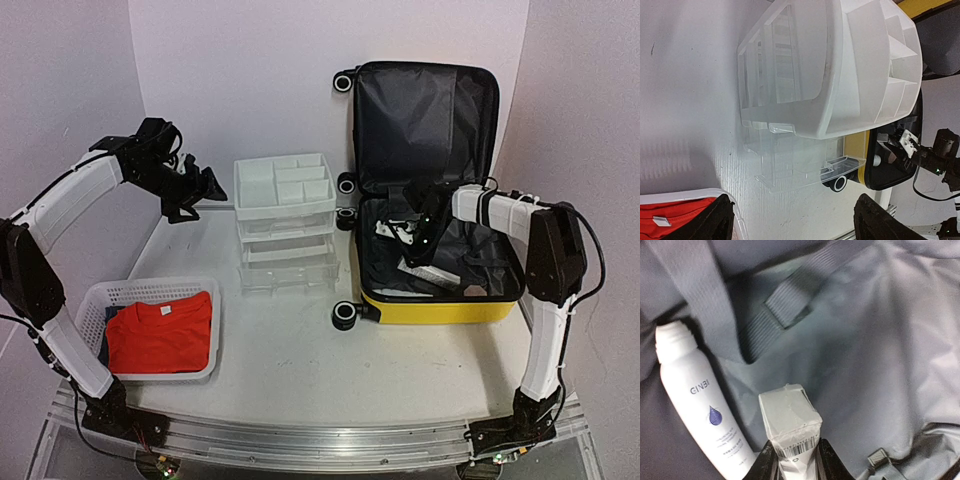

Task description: Open, take out, and arrange the luggage

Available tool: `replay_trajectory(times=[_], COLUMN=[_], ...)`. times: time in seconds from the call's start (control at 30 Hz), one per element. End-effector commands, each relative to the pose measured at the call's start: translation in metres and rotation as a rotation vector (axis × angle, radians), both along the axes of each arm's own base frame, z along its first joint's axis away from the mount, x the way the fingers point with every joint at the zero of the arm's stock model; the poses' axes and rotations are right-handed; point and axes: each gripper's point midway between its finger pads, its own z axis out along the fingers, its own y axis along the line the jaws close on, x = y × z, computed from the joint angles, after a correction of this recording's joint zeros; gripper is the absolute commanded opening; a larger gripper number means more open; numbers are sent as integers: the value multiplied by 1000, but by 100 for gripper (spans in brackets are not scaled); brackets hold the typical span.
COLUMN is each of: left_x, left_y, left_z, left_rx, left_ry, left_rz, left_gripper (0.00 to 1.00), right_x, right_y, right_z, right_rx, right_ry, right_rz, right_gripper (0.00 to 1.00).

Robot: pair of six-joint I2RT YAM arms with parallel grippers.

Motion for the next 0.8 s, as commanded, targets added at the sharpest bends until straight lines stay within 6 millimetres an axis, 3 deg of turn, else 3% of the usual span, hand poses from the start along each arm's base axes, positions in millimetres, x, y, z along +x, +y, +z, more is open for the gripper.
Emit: replay_trajectory(times=[0.0,0.17,0.47,0.6,0.77], left_x=[6,6,6,6,7], left_y=[-2,-3,-6,-6,-7], left_z=[21,20,20,19,19], left_rx=[-26,-32,-39,-38,-43], left_ry=[-56,-50,-50,-47,-47], left_rz=[-10,-15,-27,-29,-35], left_gripper=[83,83,83,83,83], right_x=[8,-1,-18,-28,-39], right_y=[7,13,41,66,112], right_z=[46,65,119,149,186], right_rx=[91,147,326,416,500], right_ry=[-122,-130,-122,-144,-184], right_rz=[-9,15,48,74,155], right_gripper=[25,24,20,19,19])
